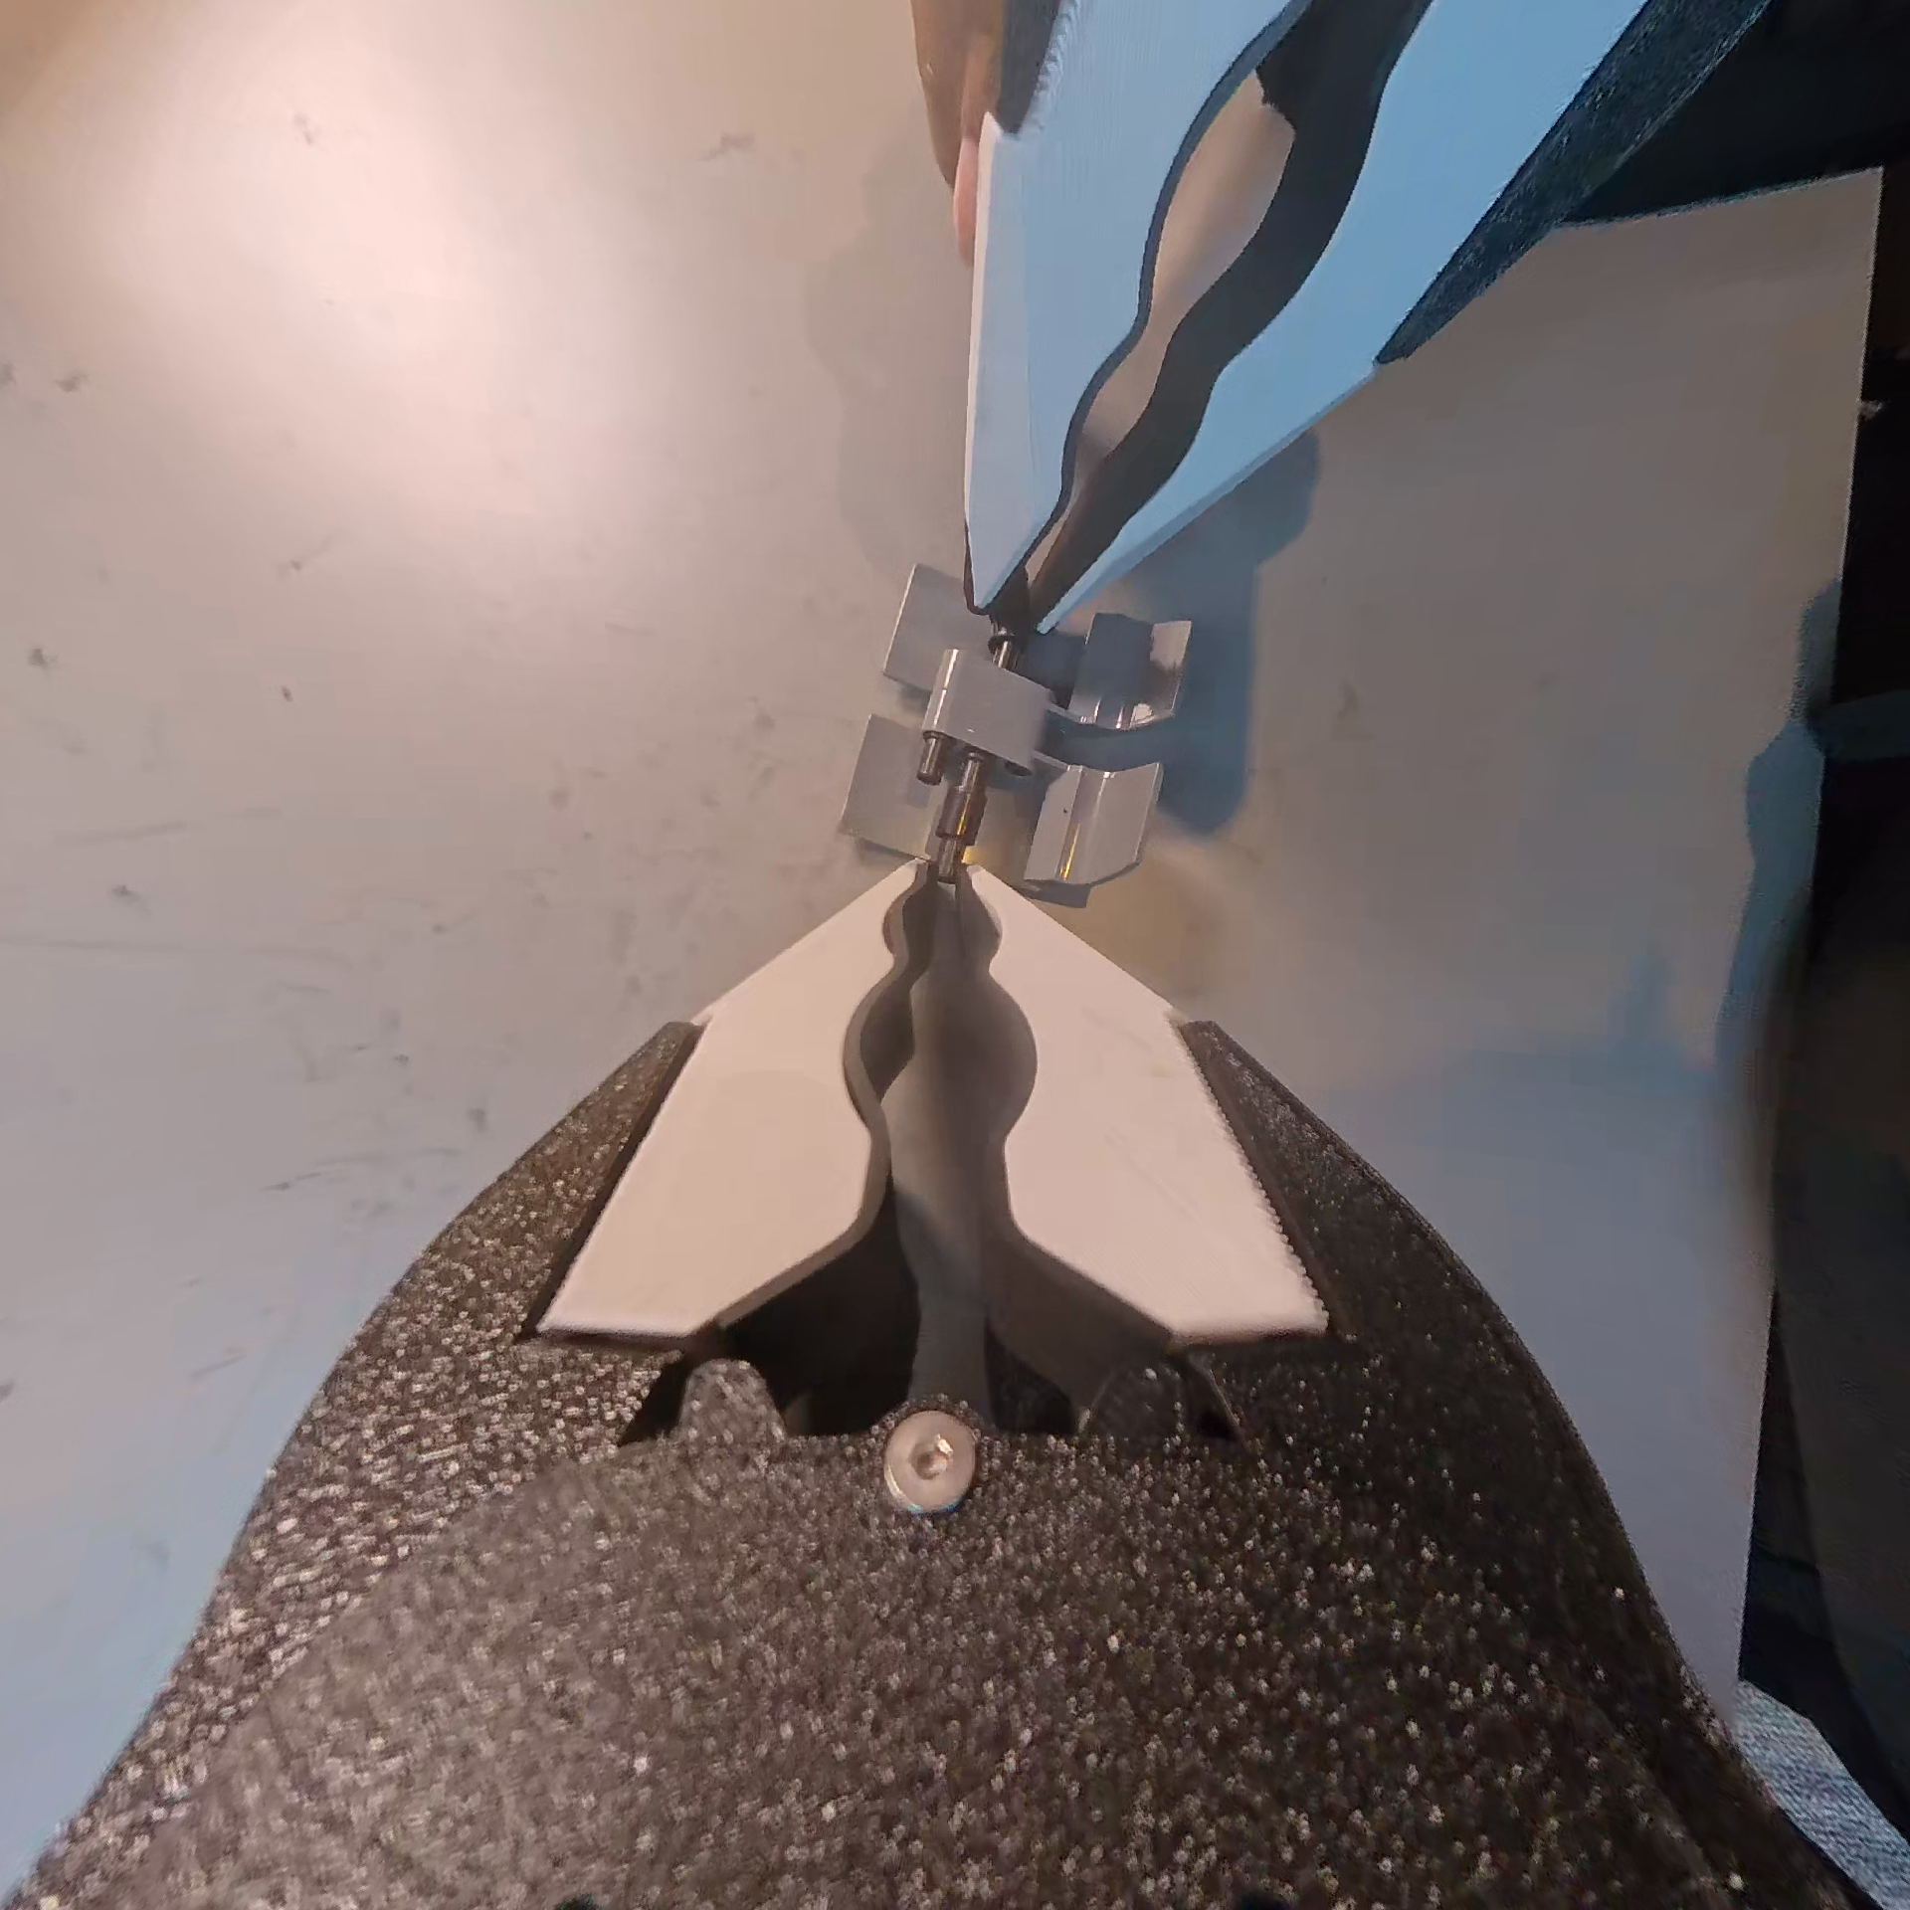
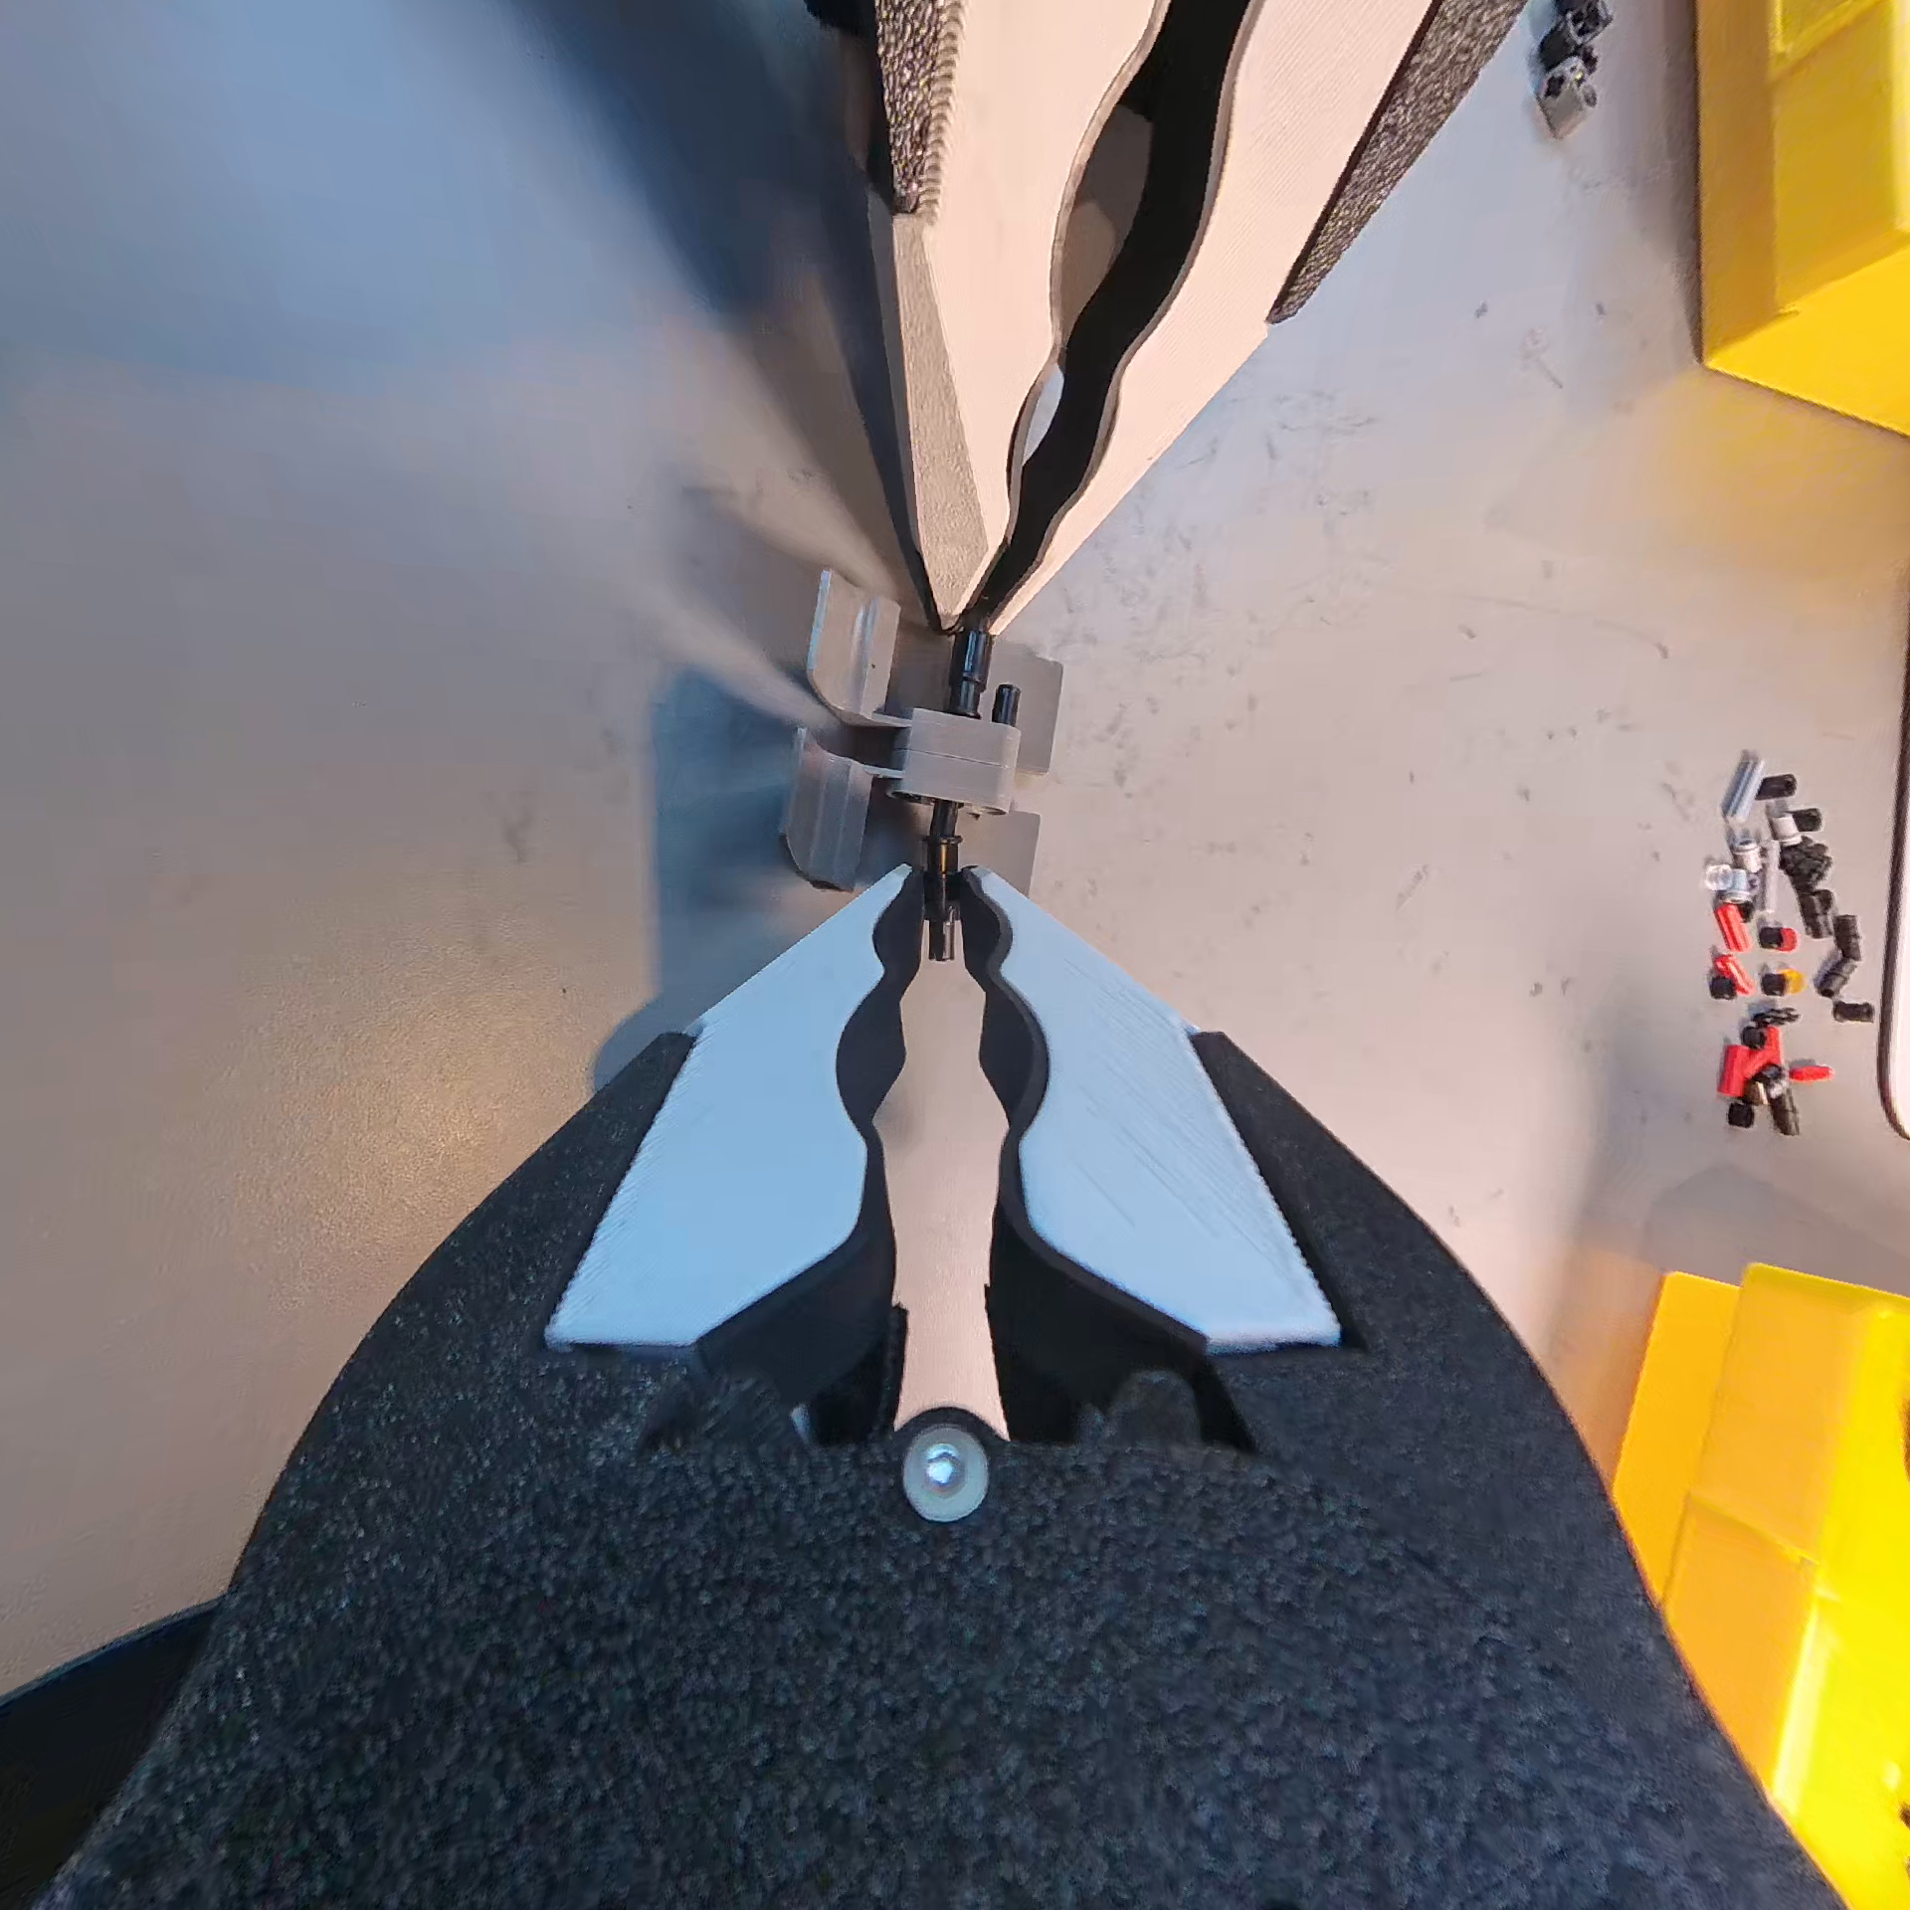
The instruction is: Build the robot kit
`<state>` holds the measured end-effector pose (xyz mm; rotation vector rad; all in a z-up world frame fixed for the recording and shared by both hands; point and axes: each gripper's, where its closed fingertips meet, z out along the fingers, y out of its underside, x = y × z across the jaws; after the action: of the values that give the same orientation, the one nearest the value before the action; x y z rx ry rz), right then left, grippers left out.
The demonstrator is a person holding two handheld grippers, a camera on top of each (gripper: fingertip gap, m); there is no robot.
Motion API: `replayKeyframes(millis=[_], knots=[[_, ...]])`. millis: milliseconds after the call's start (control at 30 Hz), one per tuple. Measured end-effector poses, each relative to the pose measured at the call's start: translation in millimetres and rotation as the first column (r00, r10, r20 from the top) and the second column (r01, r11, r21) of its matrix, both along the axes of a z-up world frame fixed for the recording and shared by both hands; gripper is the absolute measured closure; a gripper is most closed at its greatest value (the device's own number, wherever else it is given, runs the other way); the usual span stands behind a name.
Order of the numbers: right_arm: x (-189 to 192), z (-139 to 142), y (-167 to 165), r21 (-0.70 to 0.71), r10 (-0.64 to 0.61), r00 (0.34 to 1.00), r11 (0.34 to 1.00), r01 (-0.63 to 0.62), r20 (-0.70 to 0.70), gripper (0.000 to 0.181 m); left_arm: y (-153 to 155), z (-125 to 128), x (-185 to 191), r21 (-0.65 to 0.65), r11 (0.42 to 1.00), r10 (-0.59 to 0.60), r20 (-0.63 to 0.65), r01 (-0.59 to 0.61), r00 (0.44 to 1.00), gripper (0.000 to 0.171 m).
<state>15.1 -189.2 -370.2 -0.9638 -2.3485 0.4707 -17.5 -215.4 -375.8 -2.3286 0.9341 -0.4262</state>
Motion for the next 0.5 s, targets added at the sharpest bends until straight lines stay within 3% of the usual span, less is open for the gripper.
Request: replayKeyframes(millis=[33,500], knots=[[-0.1,-0.8,-0.6,0.003,0.000,1.000,1.000,0.000,0.006,0.175,0.9,0.5,-0.4,0.003,1.000,0.007,-0.001,-0.007,1.000,0.170],[1.7,-0.8,0.4,-0.070,-0.133,0.990,0.988,0.137,0.055,0.175,1.6,-0.4,0.5,0.021,0.998,0.060,0.006,-0.060,0.998,0.170]])
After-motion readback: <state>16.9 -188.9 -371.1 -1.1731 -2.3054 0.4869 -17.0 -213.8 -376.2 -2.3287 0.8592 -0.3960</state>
